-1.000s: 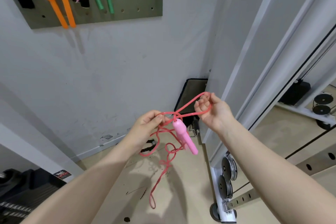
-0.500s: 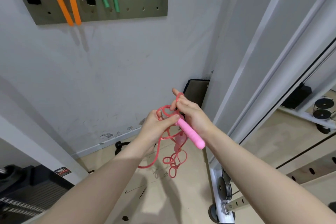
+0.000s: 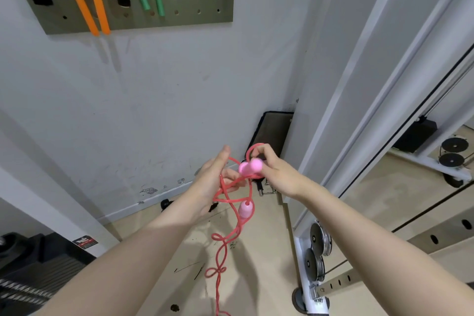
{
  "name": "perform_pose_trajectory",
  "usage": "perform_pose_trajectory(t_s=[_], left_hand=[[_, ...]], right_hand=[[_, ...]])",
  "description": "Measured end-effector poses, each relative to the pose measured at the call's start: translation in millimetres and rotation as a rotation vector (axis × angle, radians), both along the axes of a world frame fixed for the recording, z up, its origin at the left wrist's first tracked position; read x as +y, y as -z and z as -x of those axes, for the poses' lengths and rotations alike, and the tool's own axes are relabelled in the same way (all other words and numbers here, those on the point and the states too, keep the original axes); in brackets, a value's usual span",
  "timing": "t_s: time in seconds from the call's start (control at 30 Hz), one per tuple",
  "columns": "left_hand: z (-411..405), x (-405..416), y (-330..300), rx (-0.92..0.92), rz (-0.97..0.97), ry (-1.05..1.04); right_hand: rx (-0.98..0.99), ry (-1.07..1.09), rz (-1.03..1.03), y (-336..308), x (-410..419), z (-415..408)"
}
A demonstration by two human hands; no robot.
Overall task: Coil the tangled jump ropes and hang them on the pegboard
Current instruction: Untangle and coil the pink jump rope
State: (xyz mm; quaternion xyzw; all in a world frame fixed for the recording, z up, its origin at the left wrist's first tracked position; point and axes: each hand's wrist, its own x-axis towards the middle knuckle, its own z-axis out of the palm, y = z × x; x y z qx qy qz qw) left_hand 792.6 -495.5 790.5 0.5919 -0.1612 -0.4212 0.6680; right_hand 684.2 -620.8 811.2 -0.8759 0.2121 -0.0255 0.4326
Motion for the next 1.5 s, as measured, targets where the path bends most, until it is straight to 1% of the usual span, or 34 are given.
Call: perform_pose_trajectory(t_s=[0.07, 0.1, 0.17, 0.2, 0.27, 0.33, 0.43, 0.5, 0.57, 0.67, 0.73, 0.83, 0.9, 1.0, 1.07, 1.13, 1.2, 1.27, 1.3, 1.33, 1.4, 1.43, 1.5], left_hand=[[-2, 2, 1, -0.114, -0.039, 0.025], [-3, 4, 1, -0.151, -0.048, 0.051], [-3, 6, 0, -0.183, -0.068, 0.116], [-3, 6, 0, -0.186, -0.083, 0.137], [-4, 5, 0, -0.173, -0.1, 0.164], [-8, 5, 1, -0.178, -0.155, 0.243], [-11, 3, 6, -0.255, -0.259, 0.372], [-6, 0, 13, -0.246, -0.294, 0.384], [3, 0, 10, -0.235, -0.281, 0.361], [-2, 1, 8, -0.383, -0.302, 0.326], [-10, 3, 3, -0.461, -0.307, 0.345], [-15, 1, -2, -0.739, -0.419, 0.361], [-14, -4, 1, -0.826, -0.413, 0.337], [-12, -9, 8, -0.8, -0.381, 0.252], [-14, -10, 9, -0.805, -0.386, 0.25], [-12, -9, 3, -0.765, -0.352, 0.276], [-8, -10, -1, -0.587, -0.216, 0.279], [-3, -14, -6, -0.429, -0.092, 0.158], [-2, -15, -10, -0.396, -0.044, 0.074], [-1, -17, -13, -0.37, 0.002, 0.008], [-6, -17, -20, -0.312, 0.116, -0.044], [-9, -15, -23, -0.321, 0.152, -0.036], [-13, -13, -29, -0.413, 0.116, -0.042]], right_hand=[[0.105, -0.053, 0.143, -1, -4, 0], [0.152, -0.069, 0.168, -2, -6, 0], [0.193, -0.05, 0.023, -2, -8, 0], [0.202, -0.023, -0.048, 0, -8, 0], [0.194, -0.012, -0.077, 6, -12, 0], [0.17, 0.0, -0.017, 10, -16, -2], [0.132, 0.025, 0.068, 10, -17, -4], [0.143, 0.01, 0.086, 10, -12, -6], [0.164, -0.027, 0.1, 8, -8, -8], [0.194, -0.018, 0.131, 5, -20, -7], [0.198, 0.042, 0.145, 4, -33, -2], [0.21, 0.135, 0.036, 6, -43, 2], [0.232, 0.193, -0.006, 6, -41, 1], [0.205, 0.258, -0.229, 1, -36, 1], [0.201, 0.3, -0.313, -1, -33, 3], [0.139, 0.426, -0.456, 0, -30, 3], [0.022, 0.593, -0.683, 6, -29, 1], [-0.092, 0.728, -0.837, 10, -28, -3], [-0.128, 0.779, -0.84, 11, -28, -5], [-0.141, 0.819, -0.793, 13, -29, -5], [-0.144, 0.915, -0.672, 18, -36, -1], [-0.155, 0.973, -0.676, 20, -41, 4], [-0.199, 1.062, -0.822, 23, -51, 13]])
